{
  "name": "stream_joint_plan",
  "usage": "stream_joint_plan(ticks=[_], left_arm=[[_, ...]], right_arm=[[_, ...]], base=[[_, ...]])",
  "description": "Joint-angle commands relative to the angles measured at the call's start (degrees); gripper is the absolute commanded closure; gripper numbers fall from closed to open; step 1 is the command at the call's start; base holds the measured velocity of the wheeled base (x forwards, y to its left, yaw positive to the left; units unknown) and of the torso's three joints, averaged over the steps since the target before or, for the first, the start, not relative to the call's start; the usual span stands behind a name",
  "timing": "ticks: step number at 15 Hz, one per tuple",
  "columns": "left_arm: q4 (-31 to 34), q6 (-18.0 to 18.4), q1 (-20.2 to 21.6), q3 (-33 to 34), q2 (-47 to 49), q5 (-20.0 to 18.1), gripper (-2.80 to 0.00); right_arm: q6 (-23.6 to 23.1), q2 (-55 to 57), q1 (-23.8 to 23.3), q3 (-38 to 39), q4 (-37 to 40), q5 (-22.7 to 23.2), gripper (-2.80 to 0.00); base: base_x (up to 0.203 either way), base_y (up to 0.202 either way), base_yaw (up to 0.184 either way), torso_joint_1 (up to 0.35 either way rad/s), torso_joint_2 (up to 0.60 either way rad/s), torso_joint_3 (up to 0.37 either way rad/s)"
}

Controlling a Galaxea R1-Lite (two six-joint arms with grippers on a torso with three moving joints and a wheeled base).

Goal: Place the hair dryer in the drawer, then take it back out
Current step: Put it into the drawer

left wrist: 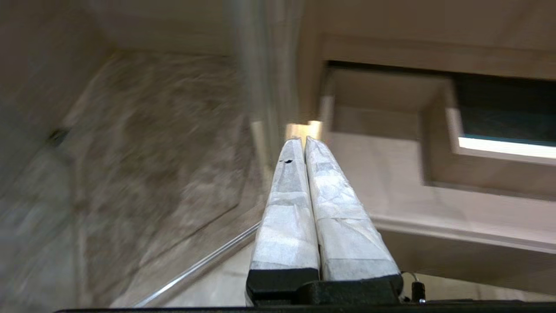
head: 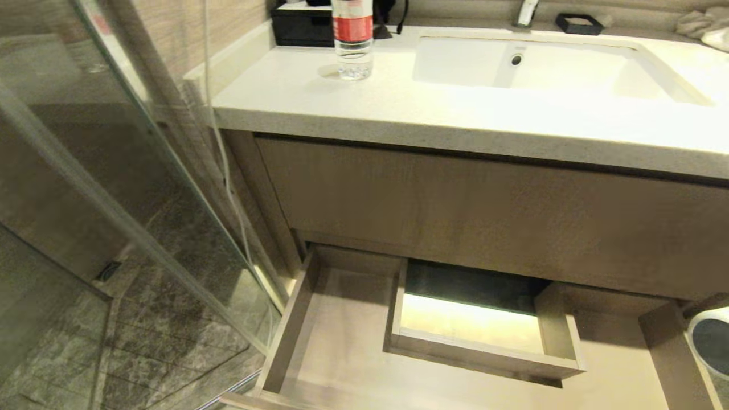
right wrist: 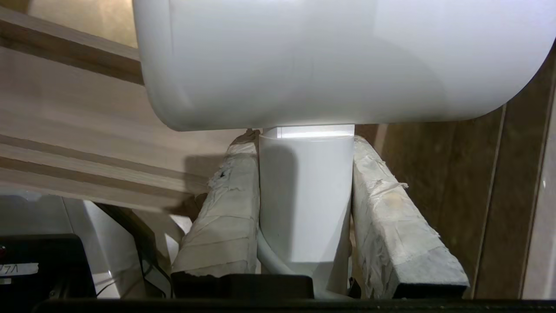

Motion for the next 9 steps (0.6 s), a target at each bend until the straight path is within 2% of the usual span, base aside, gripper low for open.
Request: stream_joint_plan(ticks=[1, 5, 9], left_arm=[[0.02, -0.01, 0.0, 0.0, 0.0, 0.0, 0.0], [0.02, -0.01, 0.0, 0.0, 0.0, 0.0, 0.0], [0.02, -0.01, 0.0, 0.0, 0.0, 0.0, 0.0]], right_arm=[[-0.22, 0.08, -0.04, 0.07, 0.14, 0.06, 0.0], [-0.22, 0.08, 0.01, 0.24, -0.06, 0.07, 0.0], [-0.49, 0.08, 0.05, 0.33, -0.04, 0.07, 0.0]], base=[[0.006, 0.012, -0.164, 0.002, 0.0, -0.001], [0.004, 0.006, -0.133, 0.002, 0.0, 0.002], [0.0, 0.0, 0.0, 0.0, 0.0, 0.0]])
